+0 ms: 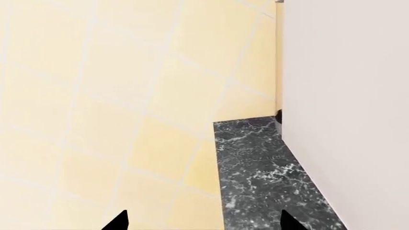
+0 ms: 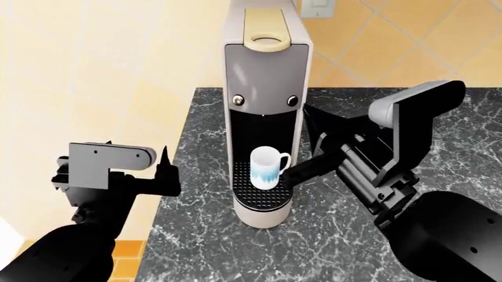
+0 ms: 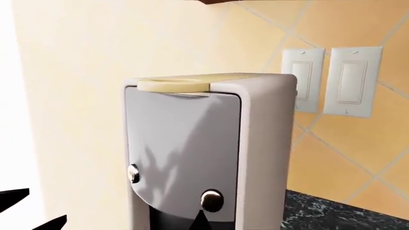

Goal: Press the button on the coffee machine to serve coffee.

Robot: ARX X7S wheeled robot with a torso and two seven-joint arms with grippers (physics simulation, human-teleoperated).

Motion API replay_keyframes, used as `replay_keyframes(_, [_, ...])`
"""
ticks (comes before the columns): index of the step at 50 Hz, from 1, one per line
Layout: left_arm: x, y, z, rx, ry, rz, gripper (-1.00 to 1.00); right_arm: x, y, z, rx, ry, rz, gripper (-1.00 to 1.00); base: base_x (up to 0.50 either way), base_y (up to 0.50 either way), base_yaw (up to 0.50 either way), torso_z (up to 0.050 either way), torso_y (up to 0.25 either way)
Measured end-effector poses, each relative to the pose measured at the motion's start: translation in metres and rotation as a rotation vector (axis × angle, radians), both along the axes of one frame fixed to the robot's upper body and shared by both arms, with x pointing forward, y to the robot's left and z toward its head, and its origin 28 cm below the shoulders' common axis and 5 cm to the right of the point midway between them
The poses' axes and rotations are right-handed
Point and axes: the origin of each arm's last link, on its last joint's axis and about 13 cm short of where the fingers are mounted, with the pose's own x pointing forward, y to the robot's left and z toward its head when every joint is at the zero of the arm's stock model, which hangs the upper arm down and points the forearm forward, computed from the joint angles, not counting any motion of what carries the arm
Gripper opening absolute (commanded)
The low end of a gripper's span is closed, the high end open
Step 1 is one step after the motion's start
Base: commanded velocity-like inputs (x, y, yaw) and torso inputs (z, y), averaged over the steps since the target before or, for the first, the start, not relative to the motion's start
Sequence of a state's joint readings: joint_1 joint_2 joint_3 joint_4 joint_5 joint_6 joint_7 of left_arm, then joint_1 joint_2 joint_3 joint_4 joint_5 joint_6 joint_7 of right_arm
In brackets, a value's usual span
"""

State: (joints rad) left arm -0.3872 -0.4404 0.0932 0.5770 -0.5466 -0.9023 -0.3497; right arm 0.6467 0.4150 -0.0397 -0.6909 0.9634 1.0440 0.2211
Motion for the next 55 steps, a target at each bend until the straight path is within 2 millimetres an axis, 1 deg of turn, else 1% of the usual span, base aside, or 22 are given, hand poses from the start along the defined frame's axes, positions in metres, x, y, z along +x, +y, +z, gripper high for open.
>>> replay_keyframes(20, [0.000, 0.001, -0.001, -0.002, 0.000, 0.004, 1.00, 0.005, 0.004, 0.000, 0.004, 0.007, 0.011, -1.00, 0.00, 0.00, 0.00, 0.000, 0.000])
replay_keyframes(55, [0.000, 0.001, -0.005, -0.006, 0.007, 0.006, 1.00, 0.012, 0.004, -0.001, 0.002, 0.017, -0.015, -1.00, 0.00, 0.00, 0.00, 0.000, 0.000])
